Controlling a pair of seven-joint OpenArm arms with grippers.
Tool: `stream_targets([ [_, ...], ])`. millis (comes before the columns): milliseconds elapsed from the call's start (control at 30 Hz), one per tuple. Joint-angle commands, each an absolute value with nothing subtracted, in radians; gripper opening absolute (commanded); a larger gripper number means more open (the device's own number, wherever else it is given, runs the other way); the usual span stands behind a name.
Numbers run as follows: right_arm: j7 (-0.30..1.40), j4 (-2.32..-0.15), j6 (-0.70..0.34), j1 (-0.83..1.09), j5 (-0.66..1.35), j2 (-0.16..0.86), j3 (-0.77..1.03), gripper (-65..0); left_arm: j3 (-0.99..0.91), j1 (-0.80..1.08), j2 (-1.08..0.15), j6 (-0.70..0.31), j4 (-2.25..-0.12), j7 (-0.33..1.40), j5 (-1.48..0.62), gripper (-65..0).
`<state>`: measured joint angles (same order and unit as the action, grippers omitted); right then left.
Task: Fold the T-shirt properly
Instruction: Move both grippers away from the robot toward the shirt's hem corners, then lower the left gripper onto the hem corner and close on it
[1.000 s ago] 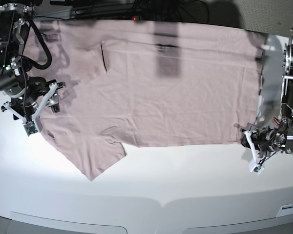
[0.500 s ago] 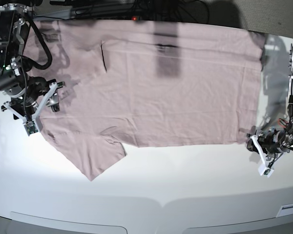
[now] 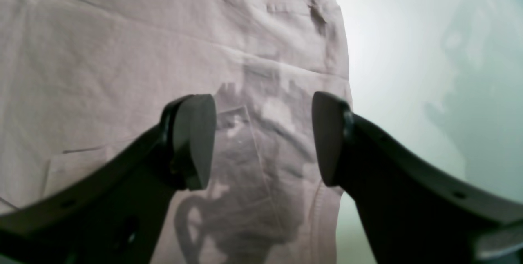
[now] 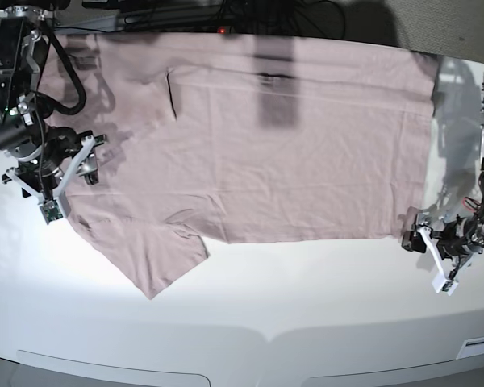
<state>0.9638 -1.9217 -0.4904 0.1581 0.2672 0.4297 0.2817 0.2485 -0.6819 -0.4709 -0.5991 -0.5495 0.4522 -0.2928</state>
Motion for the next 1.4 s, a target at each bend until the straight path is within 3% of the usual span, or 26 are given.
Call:
stream_targets([
  [0, 0.952, -1.94, -0.486, 0.147, 0.27, 0.445, 0.29, -27.7, 0.243, -0.717, -0.492, -0.589, -0.564, 0.43, -0.304, -19.5],
  [100, 0.953, -1.94, -0.486, 0.147, 0.27, 0.445, 0.29, -27.7, 0.221, -0.717, -0.497, -0.523, -0.564, 0.514, -0.319, -19.5],
  [233, 0.966, -1.94, -0.486, 0.147, 0.27, 0.445, 0.29, -27.7, 0.161, -0.718, -0.499, -0.522, -0.564, 0.532, -0.334, -19.5],
  [433, 0.967, -1.94, -0.486, 0.147, 0.27, 0.445, 0.29, -27.7, 0.145, -0.707, -0.497, -0.595, -0.557, 0.578, -0.448, -19.5],
  [733, 0.984, -1.94, -0.486, 0.147, 0.27, 0.445, 0.29, -27.7, 0.145, -0.62, -0.46, -0.605, -0.411, 0.516, -0.446, -19.5],
  [867, 0.984, -1.94, -0.486, 0.147, 0.27, 0.446, 0.29, -27.7, 0.144, -0.616, -0.451, -0.698, -0.413, 0.582, -0.497, -19.5],
  [1067, 0.98, -1.94, -0.486, 0.147, 0.27, 0.446, 0.29, -27.7, 0.145, -0.618, -0.446, -0.698, -0.43, 0.73, -0.702, -19.5],
  [1367, 0.977, -1.94, -0.486, 0.147, 0.27, 0.446, 0.29, -27.7, 0.145, -0.612, -0.447, -0.698, -0.43, 0.752, -0.721, -19.5],
])
